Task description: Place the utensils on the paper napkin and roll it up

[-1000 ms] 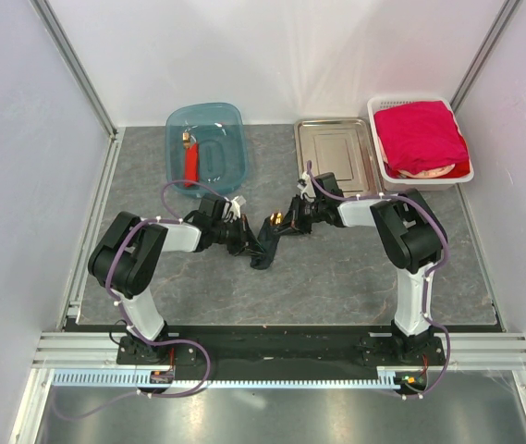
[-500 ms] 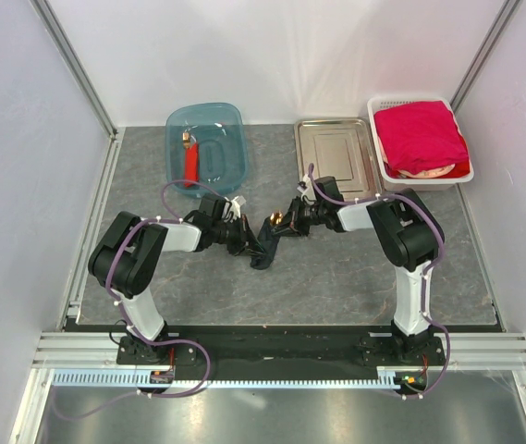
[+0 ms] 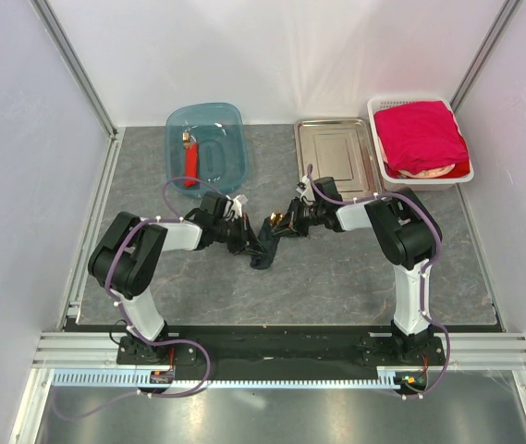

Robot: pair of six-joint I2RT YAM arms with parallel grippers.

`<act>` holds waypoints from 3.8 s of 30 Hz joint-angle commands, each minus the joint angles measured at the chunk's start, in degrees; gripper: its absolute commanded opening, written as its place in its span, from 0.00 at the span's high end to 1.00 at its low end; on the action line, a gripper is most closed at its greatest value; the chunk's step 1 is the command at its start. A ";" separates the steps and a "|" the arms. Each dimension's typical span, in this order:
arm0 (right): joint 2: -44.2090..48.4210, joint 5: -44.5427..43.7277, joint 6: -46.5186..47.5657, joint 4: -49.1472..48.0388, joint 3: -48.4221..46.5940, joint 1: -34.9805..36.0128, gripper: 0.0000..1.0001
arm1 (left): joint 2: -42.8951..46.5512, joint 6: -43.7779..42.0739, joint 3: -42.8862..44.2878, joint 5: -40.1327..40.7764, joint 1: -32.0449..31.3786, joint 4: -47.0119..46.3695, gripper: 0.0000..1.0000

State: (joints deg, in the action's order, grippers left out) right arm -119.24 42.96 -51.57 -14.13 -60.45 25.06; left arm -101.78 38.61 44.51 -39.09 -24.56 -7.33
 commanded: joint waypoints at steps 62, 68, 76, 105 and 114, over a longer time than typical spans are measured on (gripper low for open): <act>4.89 -14.40 24.68 40.93 -19.88 -0.10 0.79 | -13.80 8.41 -4.61 3.14 -8.05 -21.76 0.98; 8.14 -13.17 24.94 41.64 -20.24 -0.80 0.70 | -13.97 8.06 -4.08 3.14 -8.05 -21.23 0.98; 8.32 -10.09 19.85 37.17 -16.73 -1.42 0.34 | -13.54 6.92 -3.20 3.67 -8.05 -19.21 0.98; 0.15 -16.15 21.86 35.75 -11.36 -0.10 0.77 | -8.01 4.11 -2.41 -1.77 -8.14 -20.62 0.89; -0.47 -17.73 22.66 35.66 -10.57 -0.27 0.85 | -0.18 5.77 -2.41 -7.31 -7.96 -21.67 0.60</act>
State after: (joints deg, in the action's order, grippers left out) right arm -116.99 31.59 -31.62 21.02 -73.12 25.15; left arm -107.31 45.71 42.72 -42.57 -32.38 -28.84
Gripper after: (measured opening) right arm 0.157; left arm 0.363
